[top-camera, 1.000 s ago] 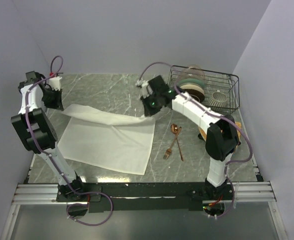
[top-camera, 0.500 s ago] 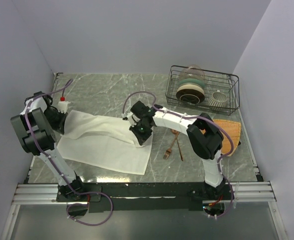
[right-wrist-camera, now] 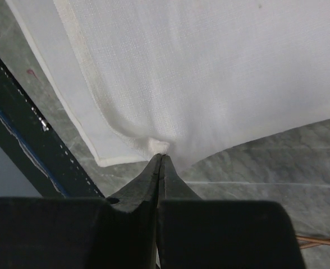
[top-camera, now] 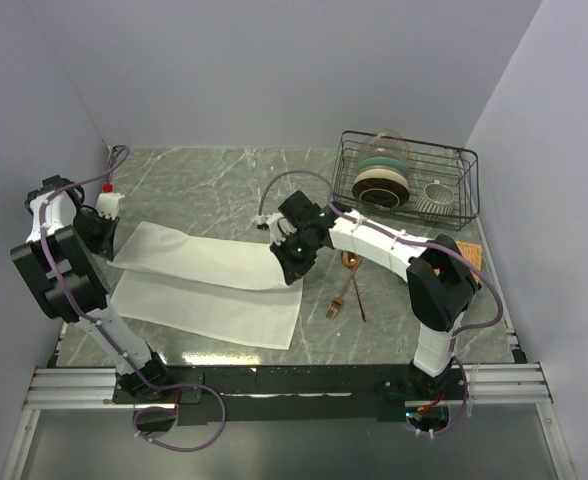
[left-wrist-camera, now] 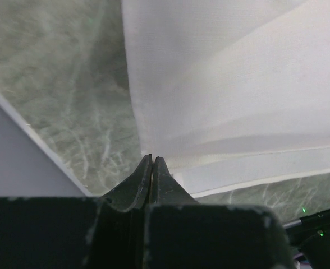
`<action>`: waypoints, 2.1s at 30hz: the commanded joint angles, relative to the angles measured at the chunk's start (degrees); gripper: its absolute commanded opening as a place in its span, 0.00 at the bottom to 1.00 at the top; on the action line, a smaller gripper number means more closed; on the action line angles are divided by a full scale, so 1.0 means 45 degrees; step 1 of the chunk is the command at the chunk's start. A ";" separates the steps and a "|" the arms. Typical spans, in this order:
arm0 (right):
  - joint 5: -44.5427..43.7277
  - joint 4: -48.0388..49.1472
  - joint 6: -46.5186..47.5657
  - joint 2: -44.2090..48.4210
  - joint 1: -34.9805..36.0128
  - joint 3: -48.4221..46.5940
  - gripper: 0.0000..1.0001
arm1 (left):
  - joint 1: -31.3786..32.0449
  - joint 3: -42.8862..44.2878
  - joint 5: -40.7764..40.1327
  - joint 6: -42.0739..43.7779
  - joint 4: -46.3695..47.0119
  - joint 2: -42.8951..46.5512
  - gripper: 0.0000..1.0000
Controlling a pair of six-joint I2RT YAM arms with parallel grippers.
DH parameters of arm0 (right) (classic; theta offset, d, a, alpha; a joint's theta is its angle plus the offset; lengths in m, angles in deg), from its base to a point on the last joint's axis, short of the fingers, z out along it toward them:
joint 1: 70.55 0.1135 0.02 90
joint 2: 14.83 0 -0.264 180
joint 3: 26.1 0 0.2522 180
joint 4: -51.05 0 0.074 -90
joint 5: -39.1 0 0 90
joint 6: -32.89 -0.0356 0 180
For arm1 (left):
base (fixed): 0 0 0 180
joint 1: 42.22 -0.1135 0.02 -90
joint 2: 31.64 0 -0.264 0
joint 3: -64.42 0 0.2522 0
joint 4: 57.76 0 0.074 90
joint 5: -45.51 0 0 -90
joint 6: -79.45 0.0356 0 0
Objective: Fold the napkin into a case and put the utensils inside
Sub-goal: Fold and flatten the napkin at the center of the board.
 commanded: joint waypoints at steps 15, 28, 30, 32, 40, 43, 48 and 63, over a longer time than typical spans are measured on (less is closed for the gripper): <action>0.0748 -0.0146 0.0590 0.0613 0.1689 0.1801 0.00 | -0.0194 -0.2233 -0.0536 0.1322 -0.0063 0.1279 0.01; 0.1255 -0.0770 0.0687 0.1842 0.1748 0.1684 0.00 | -0.0448 -0.1120 -0.0419 0.1869 -0.1369 0.1884 0.01; 0.1334 -0.0790 0.0727 0.1824 0.1767 0.1704 0.00 | -0.0467 -0.1158 -0.0457 0.2005 -0.1488 0.1943 0.01; 0.1626 -0.0985 0.0765 0.1629 0.1826 0.1665 0.00 | -0.0448 -0.1585 -0.0633 0.2200 -0.1333 0.2118 0.01; 0.2701 -0.1298 0.1001 0.0906 0.2197 0.1664 0.00 | -0.0526 -0.2740 -0.1141 0.2727 -0.0845 0.2607 0.01; 0.2799 -0.0909 0.0708 0.0906 0.2451 0.1937 0.00 | -0.0623 -0.2955 -0.1277 0.2884 -0.0766 0.2646 0.01; 0.2643 0.0106 -0.0014 0.0497 0.2607 0.2192 0.00 | -0.0702 -0.3150 -0.1278 0.2729 -0.0182 0.2277 0.01; 0.2701 -0.1800 0.1897 -0.0697 0.2549 0.1295 0.42 | -0.0741 -0.3641 -0.0987 0.2923 -0.0119 0.1942 0.42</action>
